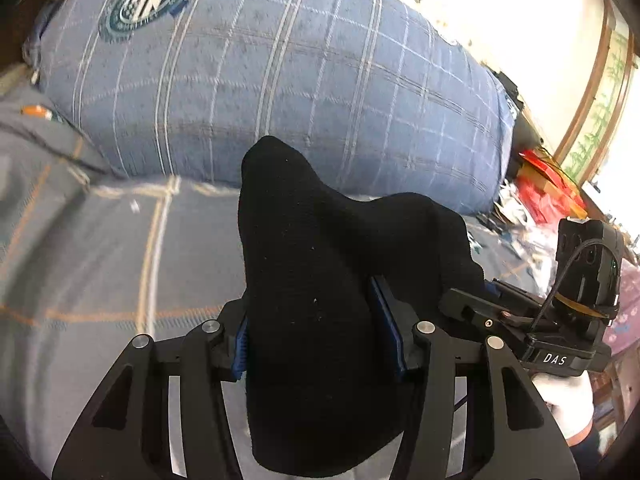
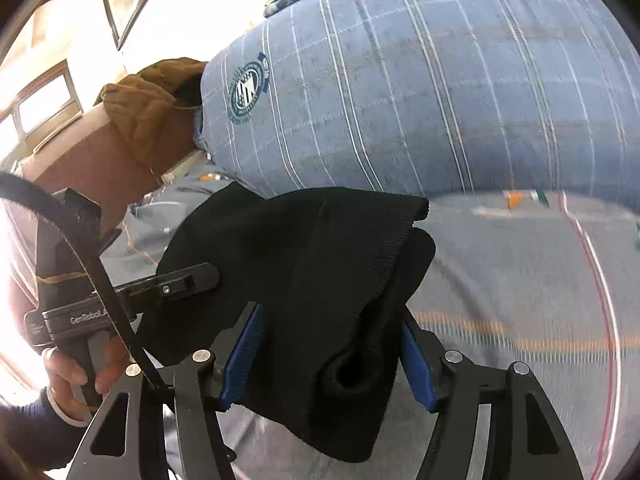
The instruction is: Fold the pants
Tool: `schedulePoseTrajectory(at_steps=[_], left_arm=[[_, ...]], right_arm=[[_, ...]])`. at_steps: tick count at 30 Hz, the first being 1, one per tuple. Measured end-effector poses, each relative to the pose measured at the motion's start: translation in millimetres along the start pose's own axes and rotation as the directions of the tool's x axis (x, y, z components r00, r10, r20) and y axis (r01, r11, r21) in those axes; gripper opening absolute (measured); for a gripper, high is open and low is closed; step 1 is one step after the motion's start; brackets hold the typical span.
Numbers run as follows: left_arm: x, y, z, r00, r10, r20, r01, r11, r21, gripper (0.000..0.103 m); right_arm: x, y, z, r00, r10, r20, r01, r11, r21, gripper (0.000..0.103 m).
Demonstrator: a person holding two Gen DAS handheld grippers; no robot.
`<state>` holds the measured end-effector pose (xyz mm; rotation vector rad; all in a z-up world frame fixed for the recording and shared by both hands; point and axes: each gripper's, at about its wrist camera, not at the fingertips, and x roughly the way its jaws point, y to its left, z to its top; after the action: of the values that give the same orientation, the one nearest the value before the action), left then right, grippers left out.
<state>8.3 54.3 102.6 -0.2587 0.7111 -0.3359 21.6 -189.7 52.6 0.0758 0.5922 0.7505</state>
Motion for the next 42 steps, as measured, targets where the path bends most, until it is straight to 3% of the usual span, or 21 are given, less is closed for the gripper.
schedulePoseTrajectory(at_steps=[7,12,15,21,26,28,32,35,37,42], left_arm=[[41.0,30.9,19.7,0.998,0.055,-0.037,-0.057,0.997,-0.049,0.051],[84.8,50.9,5.7,0.984,0.116,-0.134,-0.127,0.989,-0.078,0.051],[89.8,61.4,-5.4,0.986,0.114,-0.121,-0.127,0.986,-0.105,0.054],[86.6,65.0,-5.0,0.989,0.096,-0.116,-0.111,0.985,-0.131,0.059],[73.1,51.2,-7.3,0.980,0.186,-0.071,-0.193,0.976,-0.097,0.060],[67.2,45.3,-7.8,0.973,0.224,-0.057,-0.228,0.971,-0.079,0.060],[49.4,28.5,-10.5,0.960,0.280,-0.012,-0.280,0.960,-0.023,0.060],[33.7,16.7,-13.5,0.952,0.305,0.027,-0.306,0.952,0.015,0.060],[22.6,9.0,-16.6,0.946,0.320,0.056,-0.322,0.946,0.040,0.060],[0.4,-8.1,-25.3,0.933,0.341,0.117,-0.350,0.934,0.069,0.060]], right_arm=[[48.2,-7.3,35.5,0.999,-0.023,-0.036,0.022,0.999,-0.029,0.064],[90.1,-23.3,42.5,0.994,-0.061,-0.093,0.061,0.998,-0.010,0.064],[122.3,-36.8,32.7,0.978,-0.120,-0.173,0.122,0.993,-0.004,0.069],[119.1,-57.5,18.3,0.991,-0.014,-0.129,0.030,0.992,0.124,0.076],[117.0,-65.0,16.3,0.989,0.073,-0.131,-0.047,0.980,0.196,0.085],[116.7,-70.0,14.8,0.979,0.165,-0.118,-0.134,0.963,0.232,0.091],[117.4,-66.0,13.0,0.970,0.198,-0.143,-0.161,0.959,0.233,0.091],[113.6,-58.7,13.2,0.973,0.151,-0.174,-0.112,0.970,0.217,0.085],[100.5,-50.3,14.1,0.984,0.032,-0.177,0.002,0.982,0.190,0.085],[50.0,-16.6,13.1,0.993,-0.116,-0.015,0.116,0.991,0.061,0.085]])
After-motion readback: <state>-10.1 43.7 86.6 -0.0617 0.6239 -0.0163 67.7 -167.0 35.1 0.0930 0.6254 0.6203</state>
